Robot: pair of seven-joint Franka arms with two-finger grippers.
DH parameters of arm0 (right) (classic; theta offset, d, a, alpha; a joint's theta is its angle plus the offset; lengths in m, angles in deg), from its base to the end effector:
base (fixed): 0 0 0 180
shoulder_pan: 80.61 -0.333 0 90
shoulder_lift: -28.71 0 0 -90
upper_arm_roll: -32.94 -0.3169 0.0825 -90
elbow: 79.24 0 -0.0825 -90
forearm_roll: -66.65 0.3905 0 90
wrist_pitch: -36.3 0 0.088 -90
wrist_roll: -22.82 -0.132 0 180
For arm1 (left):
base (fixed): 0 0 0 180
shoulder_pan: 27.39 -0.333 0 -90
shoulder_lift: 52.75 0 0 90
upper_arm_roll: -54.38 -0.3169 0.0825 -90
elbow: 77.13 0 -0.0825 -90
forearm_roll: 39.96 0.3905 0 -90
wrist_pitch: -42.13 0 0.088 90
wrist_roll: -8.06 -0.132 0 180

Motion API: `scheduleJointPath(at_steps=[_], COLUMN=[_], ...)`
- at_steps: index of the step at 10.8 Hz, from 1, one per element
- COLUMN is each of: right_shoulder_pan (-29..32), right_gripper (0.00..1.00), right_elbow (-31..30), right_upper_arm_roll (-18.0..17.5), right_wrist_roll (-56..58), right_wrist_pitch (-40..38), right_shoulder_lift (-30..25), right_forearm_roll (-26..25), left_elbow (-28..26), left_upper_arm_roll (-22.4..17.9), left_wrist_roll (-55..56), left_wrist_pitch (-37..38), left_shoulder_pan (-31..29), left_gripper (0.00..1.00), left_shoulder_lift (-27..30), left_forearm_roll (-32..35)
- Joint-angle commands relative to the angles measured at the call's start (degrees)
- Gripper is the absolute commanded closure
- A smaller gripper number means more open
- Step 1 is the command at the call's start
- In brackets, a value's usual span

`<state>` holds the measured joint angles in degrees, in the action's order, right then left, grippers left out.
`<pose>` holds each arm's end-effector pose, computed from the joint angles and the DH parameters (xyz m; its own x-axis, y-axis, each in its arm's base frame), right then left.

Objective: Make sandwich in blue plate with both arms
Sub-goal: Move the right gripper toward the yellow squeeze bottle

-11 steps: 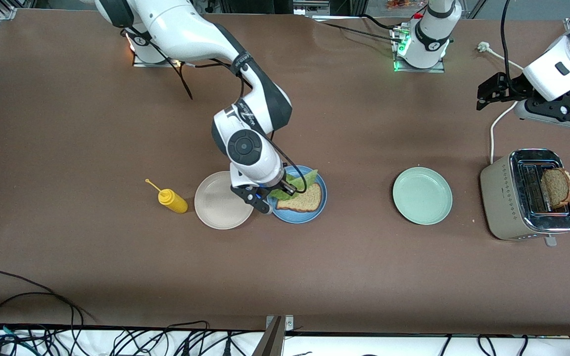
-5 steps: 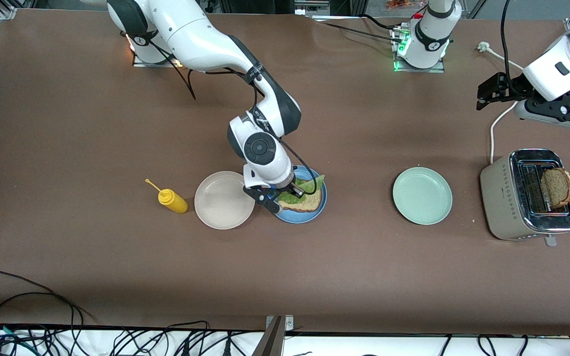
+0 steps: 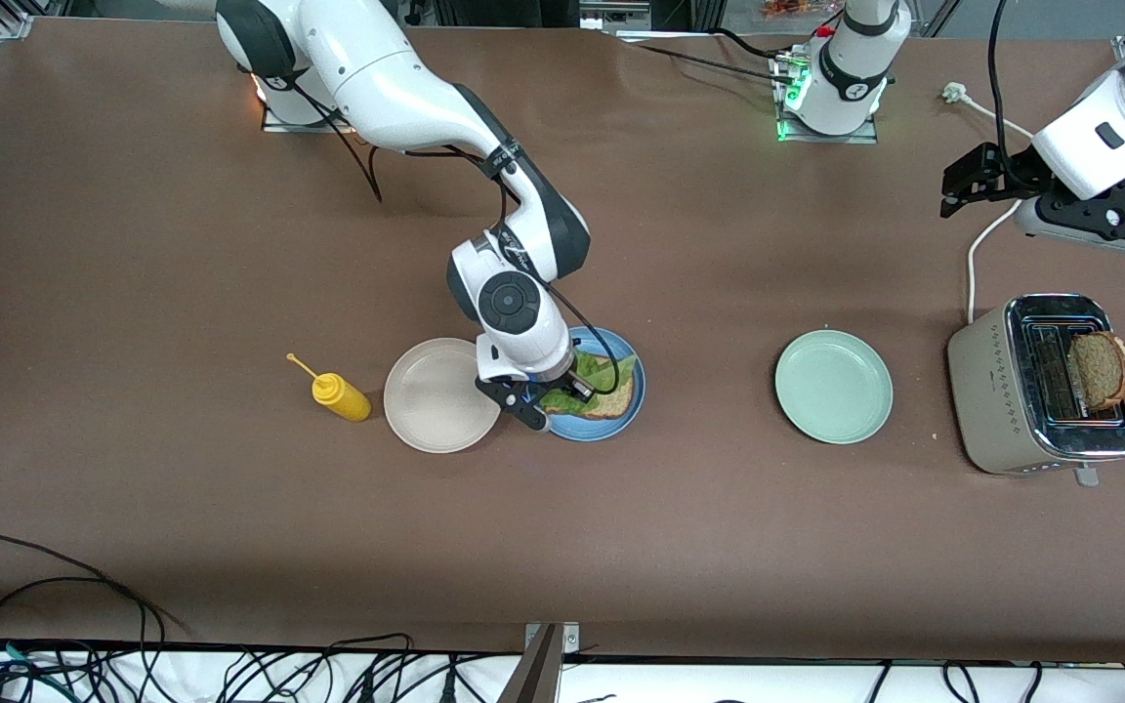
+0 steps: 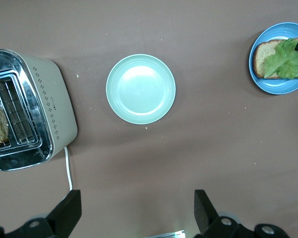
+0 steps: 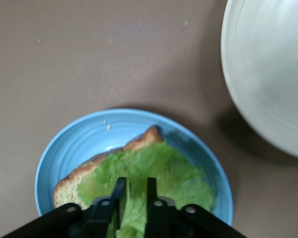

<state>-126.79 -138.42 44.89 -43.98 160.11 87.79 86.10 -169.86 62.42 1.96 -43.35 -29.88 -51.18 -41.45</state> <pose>0.6158 0.5116 0.1993 0.8082 -0.5849 -0.0694 -0.5881 -0.7949 -0.1493 0.5375 -0.0568 0.5864 0.9744 -0.2030 -0.0963 -0.2008 -0.9791 0.0326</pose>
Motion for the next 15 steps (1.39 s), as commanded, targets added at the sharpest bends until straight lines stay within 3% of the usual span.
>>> scheduleJointPath(at_steps=[1, 5, 8, 15], right_shoulder_pan=[-0.8, -0.8, 1.3, 11.5], right_gripper=[0.00, 0.00, 0.00, 0.00], right_elbow=[2.7, 2.8, 2.1, -11.4], right_upper_arm_roll=[2.5, 3.9, 3.6, 2.9], right_wrist_roll=[3.3, 8.3, 14.7, 43.3], right_wrist_pitch=[-2.0, -8.6, -14.1, -24.7], right_shoulder_lift=[1.6, -0.4, -6.7, -24.9], right_forearm_roll=[0.5, 0.7, 1.1, 0.5], left_elbow=[1.8, 1.8, 1.8, 1.8], left_upper_arm_roll=[0.3, 0.3, 0.3, 0.3], left_wrist_roll=[0.2, 0.2, 0.2, 0.2], left_wrist_pitch=[1.3, 1.3, 1.4, 1.4], left_shoulder_pan=[-0.2, -0.2, -0.2, -0.2], left_gripper=[0.00, 0.00, 0.00, 0.00], left_shoulder_lift=[-0.8, -0.9, -0.8, -0.8], left_forearm_roll=[0.9, 0.9, 0.9, 0.9])
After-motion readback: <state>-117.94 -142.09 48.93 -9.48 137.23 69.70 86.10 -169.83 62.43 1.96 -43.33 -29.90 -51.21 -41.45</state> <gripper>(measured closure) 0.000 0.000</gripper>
